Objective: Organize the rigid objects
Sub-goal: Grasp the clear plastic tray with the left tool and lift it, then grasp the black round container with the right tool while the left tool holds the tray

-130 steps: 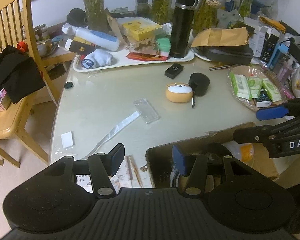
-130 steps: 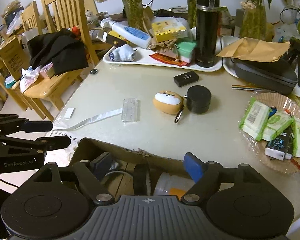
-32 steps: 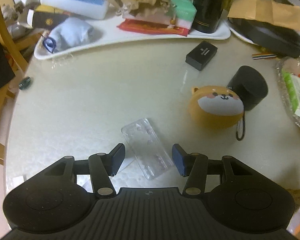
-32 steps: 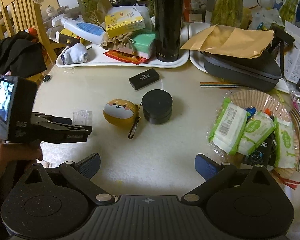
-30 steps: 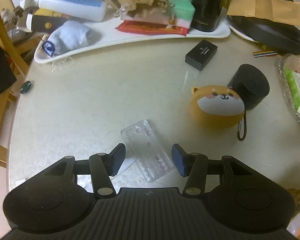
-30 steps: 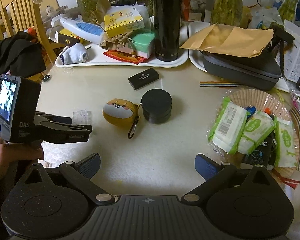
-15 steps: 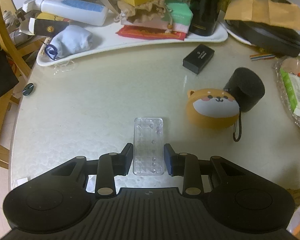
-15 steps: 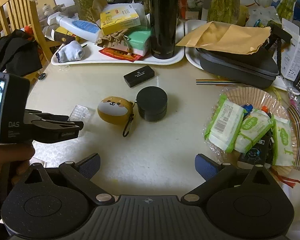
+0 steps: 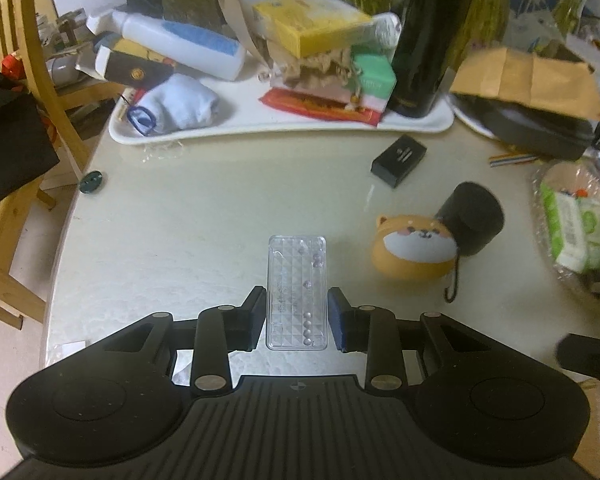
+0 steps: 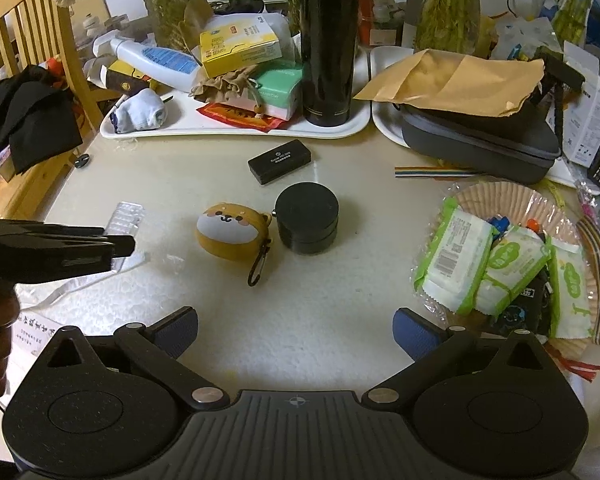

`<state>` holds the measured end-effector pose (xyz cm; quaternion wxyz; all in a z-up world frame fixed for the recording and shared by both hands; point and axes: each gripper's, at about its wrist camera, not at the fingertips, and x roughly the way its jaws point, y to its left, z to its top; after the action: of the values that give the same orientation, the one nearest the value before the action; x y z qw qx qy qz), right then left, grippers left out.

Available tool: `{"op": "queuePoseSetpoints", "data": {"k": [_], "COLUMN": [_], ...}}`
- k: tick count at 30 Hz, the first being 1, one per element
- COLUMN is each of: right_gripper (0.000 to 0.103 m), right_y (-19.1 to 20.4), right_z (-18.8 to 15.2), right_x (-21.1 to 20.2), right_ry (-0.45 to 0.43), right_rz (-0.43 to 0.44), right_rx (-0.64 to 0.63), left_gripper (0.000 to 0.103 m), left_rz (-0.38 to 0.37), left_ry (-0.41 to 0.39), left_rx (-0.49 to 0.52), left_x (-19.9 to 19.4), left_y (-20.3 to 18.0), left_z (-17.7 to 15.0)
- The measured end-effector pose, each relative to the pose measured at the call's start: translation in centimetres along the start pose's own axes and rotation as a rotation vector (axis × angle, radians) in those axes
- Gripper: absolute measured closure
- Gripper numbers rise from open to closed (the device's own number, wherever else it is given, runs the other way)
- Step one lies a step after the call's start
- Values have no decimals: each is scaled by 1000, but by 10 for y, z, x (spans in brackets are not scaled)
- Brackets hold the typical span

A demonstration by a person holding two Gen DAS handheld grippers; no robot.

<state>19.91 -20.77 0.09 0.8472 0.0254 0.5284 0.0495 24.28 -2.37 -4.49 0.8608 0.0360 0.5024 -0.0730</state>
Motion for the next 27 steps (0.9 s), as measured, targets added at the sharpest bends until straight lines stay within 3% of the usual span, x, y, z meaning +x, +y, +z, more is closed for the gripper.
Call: {"op": "queuePoseSetpoints", "data": {"k": [12,27], "right_gripper": [0,1], "right_y": [-3,-7], "right_z": [10,30], "right_x": [8,25], "right_ry": [5,-105], "right_rz": [53,65], "right_rx": [103,68], "left_gripper": [70,70], "left_rz": [-64,-88], "left_ry": [-55,-130], "left_rx": [-38,7], "left_x": [-58,-113], "left_y": [13,20], "left_z": [-9,-32]}}
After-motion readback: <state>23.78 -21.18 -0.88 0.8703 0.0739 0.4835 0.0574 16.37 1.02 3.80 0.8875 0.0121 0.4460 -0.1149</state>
